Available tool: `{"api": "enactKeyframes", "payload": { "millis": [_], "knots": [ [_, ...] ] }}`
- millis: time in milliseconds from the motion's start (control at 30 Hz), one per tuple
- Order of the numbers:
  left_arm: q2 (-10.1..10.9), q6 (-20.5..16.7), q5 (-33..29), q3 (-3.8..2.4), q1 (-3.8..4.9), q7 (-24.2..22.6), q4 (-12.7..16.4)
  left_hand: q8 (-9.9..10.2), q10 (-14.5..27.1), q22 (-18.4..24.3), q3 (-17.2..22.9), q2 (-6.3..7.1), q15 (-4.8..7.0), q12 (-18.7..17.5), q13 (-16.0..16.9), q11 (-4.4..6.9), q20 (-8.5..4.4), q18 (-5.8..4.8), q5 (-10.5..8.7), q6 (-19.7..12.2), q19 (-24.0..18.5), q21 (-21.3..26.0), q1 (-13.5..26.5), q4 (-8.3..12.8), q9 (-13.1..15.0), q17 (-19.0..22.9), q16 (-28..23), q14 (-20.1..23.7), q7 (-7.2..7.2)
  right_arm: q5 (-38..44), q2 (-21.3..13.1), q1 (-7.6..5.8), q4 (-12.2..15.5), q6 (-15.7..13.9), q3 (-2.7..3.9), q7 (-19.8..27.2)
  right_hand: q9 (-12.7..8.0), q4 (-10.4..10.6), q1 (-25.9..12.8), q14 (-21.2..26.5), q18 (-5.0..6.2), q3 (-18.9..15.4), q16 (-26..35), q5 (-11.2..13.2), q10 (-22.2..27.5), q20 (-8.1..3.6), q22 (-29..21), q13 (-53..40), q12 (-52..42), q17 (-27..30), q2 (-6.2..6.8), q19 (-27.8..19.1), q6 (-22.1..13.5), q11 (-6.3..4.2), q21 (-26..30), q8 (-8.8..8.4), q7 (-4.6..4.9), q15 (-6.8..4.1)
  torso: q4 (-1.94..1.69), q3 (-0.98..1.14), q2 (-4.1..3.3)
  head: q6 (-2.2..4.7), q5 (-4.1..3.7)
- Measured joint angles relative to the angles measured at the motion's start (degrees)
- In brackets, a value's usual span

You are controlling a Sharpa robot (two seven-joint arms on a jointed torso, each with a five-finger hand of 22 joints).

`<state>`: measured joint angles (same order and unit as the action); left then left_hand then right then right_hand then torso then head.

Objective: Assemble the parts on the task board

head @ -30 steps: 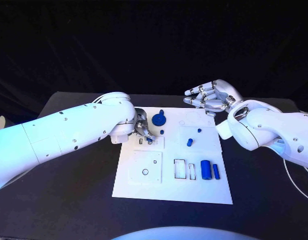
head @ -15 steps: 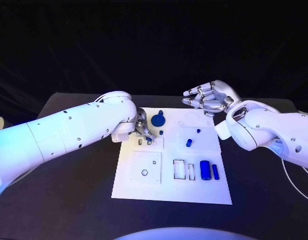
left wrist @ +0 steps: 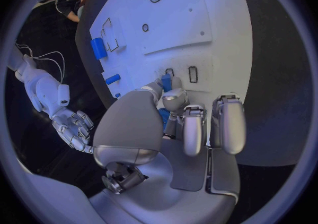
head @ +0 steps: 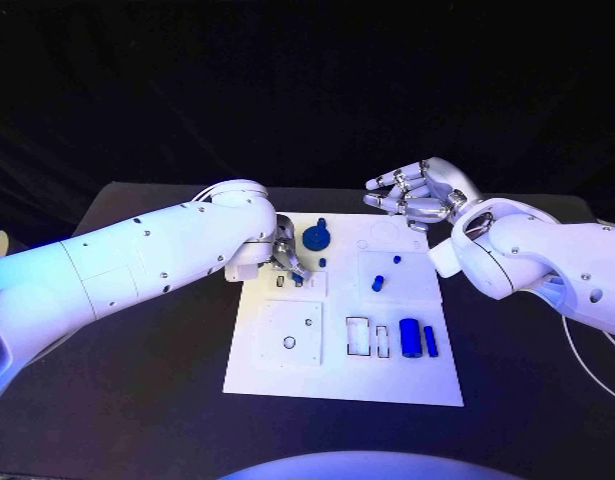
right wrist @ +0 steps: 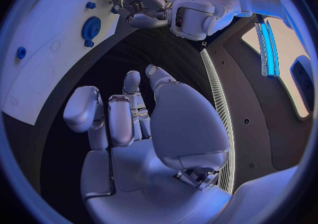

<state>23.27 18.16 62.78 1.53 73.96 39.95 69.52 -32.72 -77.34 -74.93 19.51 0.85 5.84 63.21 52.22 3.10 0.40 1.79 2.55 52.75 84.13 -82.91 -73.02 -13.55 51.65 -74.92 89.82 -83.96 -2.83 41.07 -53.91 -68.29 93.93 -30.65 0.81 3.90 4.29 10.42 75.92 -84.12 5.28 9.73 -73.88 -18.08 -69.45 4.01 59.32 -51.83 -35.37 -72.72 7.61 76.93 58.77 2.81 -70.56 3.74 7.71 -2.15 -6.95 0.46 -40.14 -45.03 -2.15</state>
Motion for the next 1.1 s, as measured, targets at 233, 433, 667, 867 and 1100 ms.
{"api": "enactKeyframes", "payload": {
  "millis": [233, 433, 667, 867, 1100],
  "knots": [
    [0.0, 0.3, 0.1, 0.03, -0.01, 0.0, 0.2, 0.0, -0.3, 0.0, 0.4, 0.22, 0.0, 0.0, 0.1, 0.09, 0.0, 0.0, -0.02, 0.2, 0.0, 0.0, 0.2, 0.4, 0.1, 0.0, 0.0, 0.0, 0.17, 0.0, 0.0, 0.0, 0.0, 0.0, 0.0, 0.0, 0.0, 0.0, 0.0, 0.0, 0.0, 0.0, 0.0, 0.0, 0.0, 0.0, 0.0, 0.0, 0.0, 0.0, 0.0, 0.0, 0.0, 0.0, 0.0, 0.0, 0.0, 0.0, 0.0, 0.02, 0.01, -0.11, -0.01],
    [0.2, 0.9, 0.1, 0.06, -0.02, 0.0, 0.5, 0.0, -0.3, 0.0, 0.6, 0.22, 0.0, 0.0, 0.1, 0.08, 0.0, 0.0, 0.09, 0.2, 0.0, 0.0, 0.2, 0.3, 0.2, 0.0, 0.0, 0.0, 0.17, 0.0, 0.0, 0.0, 0.0, 0.0, 0.0, 0.0, 0.0, 0.0, 0.0, 0.0, 0.0, 0.0, 0.0, 0.0, 0.0, 0.0, 0.0, 0.0, 0.0, 0.0, 0.0, 0.0, 0.0, 0.0, 0.0, 0.0, 0.0, 0.0, -0.01, 0.02, 0.03, -0.16, -0.01],
    [0.4, 1.6, 0.1, 0.08, -0.04, 0.0, 0.7, 0.0, -0.3, 0.0, 0.7, 0.21, 0.0, 0.0, 0.1, 0.08, 0.0, 0.0, 0.11, 0.2, 0.0, 0.0, 0.2, 0.4, 0.2, 0.0, 0.0, 0.0, 0.18, 0.0, 0.0, 0.0, 0.1, 0.1, 0.0, 0.0, 0.0, 0.0, 0.0, 0.0, 0.0, 0.0, 0.0, 0.0, 0.0, 0.0, 0.0, 0.0, 0.0, 0.0, 0.0, 0.0, 0.0, 0.0, 0.0, 0.0, 0.0, 0.0, -0.03, 0.01, 0.03, -0.15, 0.03],
    [0.4, 1.8, 0.1, 0.08, -0.07, 0.0, 0.7, 0.1, -0.3, 0.0, 0.7, 0.2, 0.0, 0.0, 0.1, 0.06, 0.0, 0.0, 0.11, 0.2, 0.0, 0.0, 0.2, 0.4, 0.4, 0.0, 0.0, 0.0, 0.17, 0.1, 0.0, 0.0, 0.1, 0.1, 0.0, 0.0, 0.0, 0.0, 0.0, 0.0, 0.0, 0.0, 0.0, 0.0, 0.0, 0.0, 0.0, 0.0, 0.0, 0.0, 0.0, 0.0, 0.0, 0.0, 0.0, 0.0, 0.0, 0.0, -0.03, 0.01, 0.03, -0.16, 0.06],
    [0.1, 1.9, 0.2, 0.05, -0.14, 0.0, 0.2, -0.1, -0.3, 0.0, 0.7, 0.2, -0.01, 0.0, 0.1, 0.05, 0.0, 0.0, 0.1, 0.2, 0.0, 0.0, 0.2, 0.4, 0.5, 0.0, 0.0, 0.0, 0.17, 0.1, 0.0, 0.01, 0.1, 0.1, 0.0, 0.1, 0.0, 0.0, 0.0, 0.0, 0.0, 0.0, 0.0, 0.0, 0.0, 0.0, 0.0, 0.0, 0.0, 0.0, 0.0, 0.0, 0.0, 0.0, 0.0, 0.0, 0.0, 0.0, 0.0, -0.01, 0.01, -0.26, 0.07]
  ]
}}
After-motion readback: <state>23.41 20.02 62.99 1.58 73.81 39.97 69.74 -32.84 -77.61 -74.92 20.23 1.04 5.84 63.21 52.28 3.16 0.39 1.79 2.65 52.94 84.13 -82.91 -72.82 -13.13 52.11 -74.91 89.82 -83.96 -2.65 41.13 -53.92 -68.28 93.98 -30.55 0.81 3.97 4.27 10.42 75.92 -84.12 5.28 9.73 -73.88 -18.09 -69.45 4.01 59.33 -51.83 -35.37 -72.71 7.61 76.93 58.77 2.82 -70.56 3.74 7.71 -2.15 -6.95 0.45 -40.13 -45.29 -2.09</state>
